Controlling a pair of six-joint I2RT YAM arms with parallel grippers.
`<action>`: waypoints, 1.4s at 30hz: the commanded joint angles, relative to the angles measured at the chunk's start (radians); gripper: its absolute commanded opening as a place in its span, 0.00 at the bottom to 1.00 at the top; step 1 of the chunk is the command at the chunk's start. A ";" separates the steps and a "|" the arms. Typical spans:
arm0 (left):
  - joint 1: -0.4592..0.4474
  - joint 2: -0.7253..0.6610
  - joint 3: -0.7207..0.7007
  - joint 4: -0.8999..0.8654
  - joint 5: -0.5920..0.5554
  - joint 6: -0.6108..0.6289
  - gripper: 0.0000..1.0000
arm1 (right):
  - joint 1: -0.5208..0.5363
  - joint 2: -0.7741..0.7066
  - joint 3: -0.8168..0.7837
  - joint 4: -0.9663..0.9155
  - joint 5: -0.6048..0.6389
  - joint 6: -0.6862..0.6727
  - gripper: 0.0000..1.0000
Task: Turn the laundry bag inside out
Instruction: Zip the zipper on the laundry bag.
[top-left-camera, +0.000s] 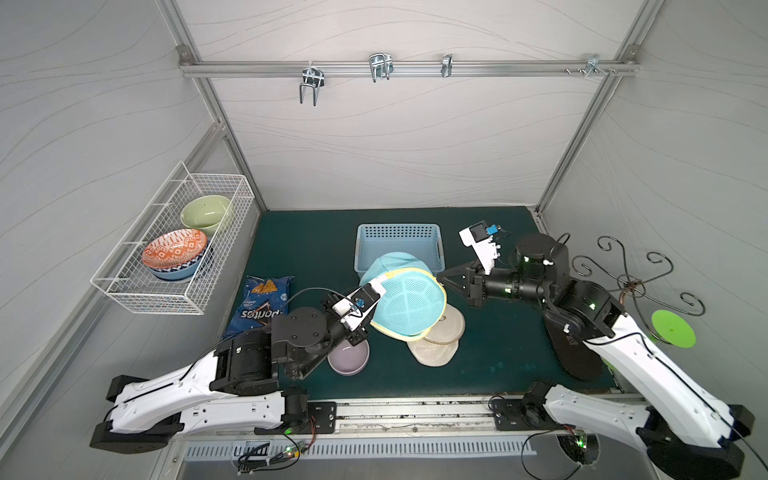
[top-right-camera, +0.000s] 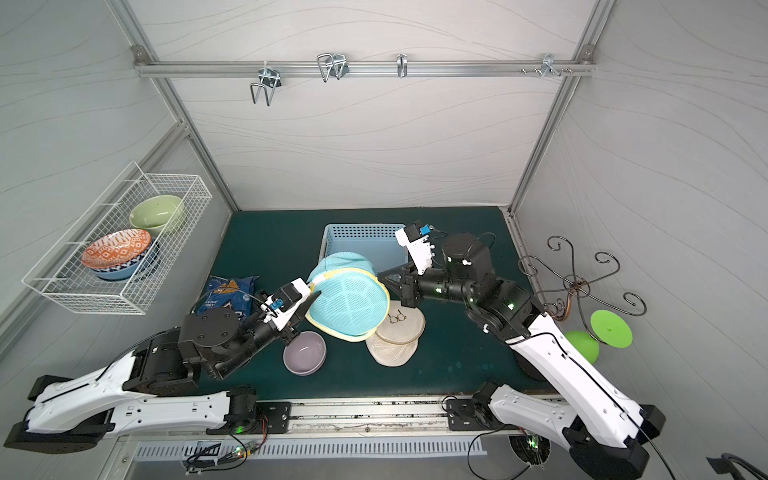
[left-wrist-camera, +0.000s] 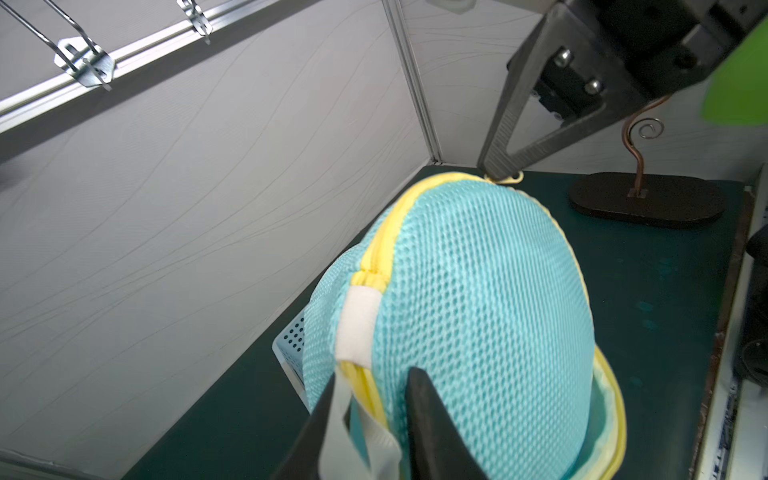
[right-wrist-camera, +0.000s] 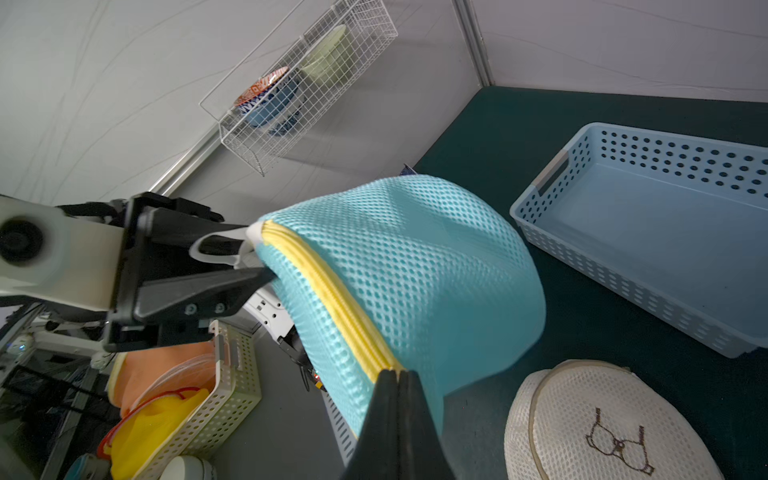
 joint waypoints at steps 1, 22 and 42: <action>0.004 -0.012 0.022 0.008 0.057 -0.071 0.35 | -0.005 0.060 0.089 0.038 -0.161 -0.014 0.00; 0.082 0.083 0.324 -0.236 0.383 -0.071 0.54 | -0.013 0.197 0.239 -0.173 -0.316 -0.188 0.00; 0.597 0.146 0.273 -0.111 1.070 -0.295 0.80 | 0.057 0.249 0.246 -0.198 -0.270 -0.229 0.00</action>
